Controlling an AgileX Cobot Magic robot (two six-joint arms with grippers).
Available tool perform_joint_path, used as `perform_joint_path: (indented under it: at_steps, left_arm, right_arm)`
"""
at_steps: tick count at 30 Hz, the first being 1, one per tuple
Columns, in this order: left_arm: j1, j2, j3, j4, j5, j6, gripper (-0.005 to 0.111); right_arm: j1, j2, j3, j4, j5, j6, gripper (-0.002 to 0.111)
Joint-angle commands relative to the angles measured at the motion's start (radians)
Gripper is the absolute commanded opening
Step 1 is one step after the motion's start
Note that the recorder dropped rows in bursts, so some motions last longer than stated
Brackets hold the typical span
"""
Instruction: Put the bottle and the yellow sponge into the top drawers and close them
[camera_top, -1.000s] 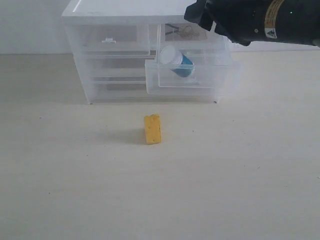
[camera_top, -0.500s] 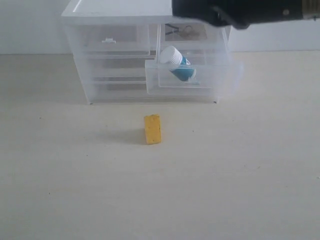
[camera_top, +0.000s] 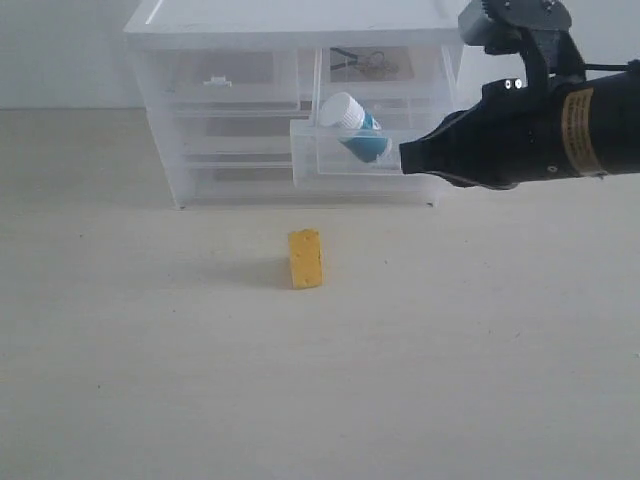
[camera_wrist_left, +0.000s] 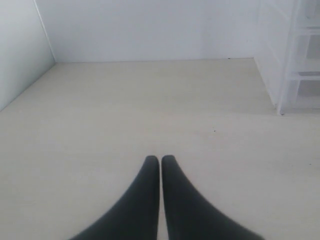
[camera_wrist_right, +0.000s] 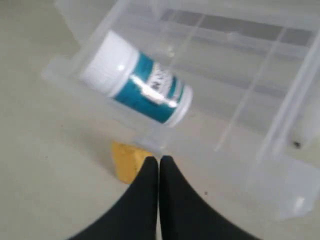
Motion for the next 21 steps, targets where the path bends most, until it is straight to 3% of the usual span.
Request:
perform_joint_path:
  at_steps: [1,6,15,21]
  left_arm:
    - [-0.005,-0.001,0.002,0.005,0.002,0.003,0.004]
    - [-0.005,-0.001,0.002,0.005,0.002,0.003,0.004]
    - [-0.005,-0.001,0.002,0.005,0.002,0.003,0.004]
    - [-0.005,-0.001,0.002,0.005,0.002,0.003,0.004]
  right_arm:
    - [0.0,0.017,0.006,0.003,0.153,-0.025,0.0]
    - [0.0,0.056,-0.006,0.003,0.211,-0.033,0.0]
    - [0.008,0.111,-0.128,0.003,0.157,-0.002,0.0]
    - [0.037,0.144,-0.204,0.003,0.249,-0.002,0.0]
